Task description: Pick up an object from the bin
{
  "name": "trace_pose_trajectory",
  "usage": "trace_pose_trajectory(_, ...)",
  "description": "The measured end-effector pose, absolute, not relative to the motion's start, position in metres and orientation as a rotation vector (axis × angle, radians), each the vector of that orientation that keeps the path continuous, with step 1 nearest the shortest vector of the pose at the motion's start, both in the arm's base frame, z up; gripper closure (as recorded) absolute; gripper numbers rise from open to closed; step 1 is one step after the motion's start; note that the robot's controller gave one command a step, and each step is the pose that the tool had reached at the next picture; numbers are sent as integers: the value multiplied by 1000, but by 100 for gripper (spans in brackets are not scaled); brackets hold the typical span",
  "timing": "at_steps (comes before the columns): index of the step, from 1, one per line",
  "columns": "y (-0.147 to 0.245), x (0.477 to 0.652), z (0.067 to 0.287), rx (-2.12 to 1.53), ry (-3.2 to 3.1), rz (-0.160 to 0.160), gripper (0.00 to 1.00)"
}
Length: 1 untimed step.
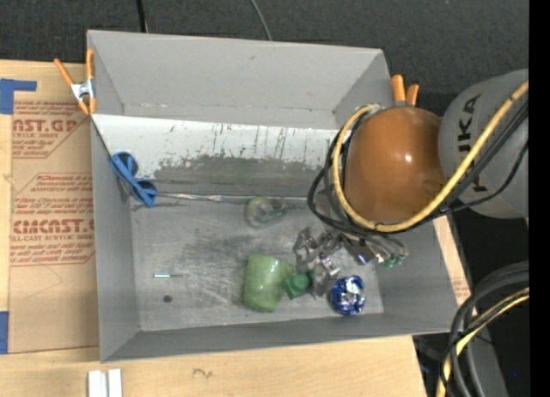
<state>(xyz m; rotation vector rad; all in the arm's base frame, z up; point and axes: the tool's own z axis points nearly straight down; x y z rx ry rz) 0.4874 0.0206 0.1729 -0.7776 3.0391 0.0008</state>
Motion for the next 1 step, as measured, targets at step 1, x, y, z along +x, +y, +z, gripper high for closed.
trace_pose_trajectory(1,14,495,262,-830,3019,-4,100)
